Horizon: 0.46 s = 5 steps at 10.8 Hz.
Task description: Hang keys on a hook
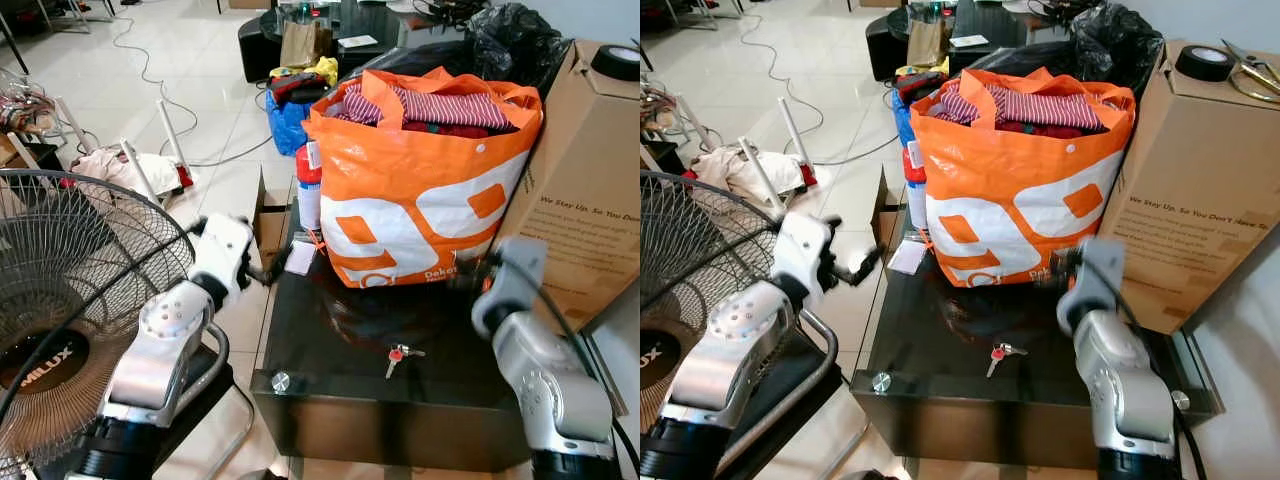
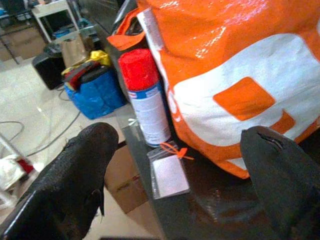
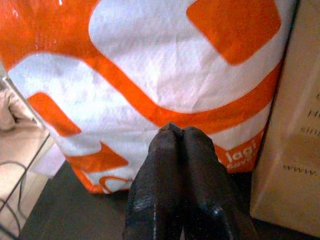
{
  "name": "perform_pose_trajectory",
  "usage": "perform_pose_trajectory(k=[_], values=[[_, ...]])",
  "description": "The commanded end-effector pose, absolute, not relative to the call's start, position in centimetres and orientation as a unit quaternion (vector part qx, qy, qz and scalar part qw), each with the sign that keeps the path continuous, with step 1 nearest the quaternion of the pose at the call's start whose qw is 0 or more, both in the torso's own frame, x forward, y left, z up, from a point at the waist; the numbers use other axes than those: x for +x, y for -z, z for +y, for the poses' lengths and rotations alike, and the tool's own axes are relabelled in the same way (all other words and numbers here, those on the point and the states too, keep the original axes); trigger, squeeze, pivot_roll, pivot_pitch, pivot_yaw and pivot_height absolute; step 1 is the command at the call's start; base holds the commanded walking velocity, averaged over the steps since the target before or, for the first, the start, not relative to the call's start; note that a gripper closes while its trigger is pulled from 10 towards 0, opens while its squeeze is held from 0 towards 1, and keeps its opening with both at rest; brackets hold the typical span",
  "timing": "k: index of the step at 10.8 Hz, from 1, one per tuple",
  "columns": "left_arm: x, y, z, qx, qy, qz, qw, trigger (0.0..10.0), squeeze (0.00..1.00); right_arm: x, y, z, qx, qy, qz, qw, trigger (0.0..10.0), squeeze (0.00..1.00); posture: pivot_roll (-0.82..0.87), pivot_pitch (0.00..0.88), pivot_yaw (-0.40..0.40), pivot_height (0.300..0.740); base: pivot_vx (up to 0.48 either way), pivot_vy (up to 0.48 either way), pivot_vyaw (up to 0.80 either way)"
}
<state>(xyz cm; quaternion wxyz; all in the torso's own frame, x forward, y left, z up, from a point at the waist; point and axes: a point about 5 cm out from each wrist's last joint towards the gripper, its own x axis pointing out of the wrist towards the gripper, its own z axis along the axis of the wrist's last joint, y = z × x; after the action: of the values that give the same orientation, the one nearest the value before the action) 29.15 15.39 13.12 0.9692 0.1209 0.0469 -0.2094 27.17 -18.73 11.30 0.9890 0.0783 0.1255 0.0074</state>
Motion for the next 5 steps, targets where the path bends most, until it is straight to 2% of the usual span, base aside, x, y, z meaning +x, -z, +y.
perform_pose_trajectory(k=[1, 2, 3, 4, 5], values=[[29.2, -12.5, 15.6, 0.15, 0.204, 0.061, 0.965, 10.0, 0.0, 27.0, -10.5, -18.0, 0.059, -0.031, 0.147, 0.987, 0.0, 0.0, -0.09, 0.0, 0.069, 0.74, 0.0, 0.0, 0.0], [28.8, -12.4, 15.5, 0.157, 0.209, 0.062, 0.963, 10.0, 0.0, 26.6, -9.7, -17.4, 0.063, -0.057, 0.181, 0.98, 0.0, 0.0, -0.06, 0.0, 0.052, 0.74, 0.0, 0.0, 0.0], [28.5, -12.6, 15.6, 0.145, 0.205, 0.064, 0.966, 10.0, 0.0, 26.2, -8.6, -17.6, 0.028, -0.057, 0.234, 0.97, 0.0, 0.0, -0.05, 0.0, 0.04, 0.74, 0.0, 0.0, 0.0], [27.6, -11.7, 15.9, 0.173, 0.225, 0.093, 0.954, 10.0, 0.0, 25.6, -7.0, -17.8, -0.076, -0.093, 0.286, 0.951, 0.0, 0.0, -0.03, 0.0, 0.023, 0.74, 0.0, 0.0, 0.0], [27.1, -11.3, 16.3, 0.174, 0.232, 0.109, 0.951, 10.0, 0.0, 25.5, -6.7, -18.0, -0.098, -0.108, 0.3, 0.943, 0.0, 0.0, -0.02, 0.0, 0.022, 0.74, 0.0, 0.0, 0.0]])
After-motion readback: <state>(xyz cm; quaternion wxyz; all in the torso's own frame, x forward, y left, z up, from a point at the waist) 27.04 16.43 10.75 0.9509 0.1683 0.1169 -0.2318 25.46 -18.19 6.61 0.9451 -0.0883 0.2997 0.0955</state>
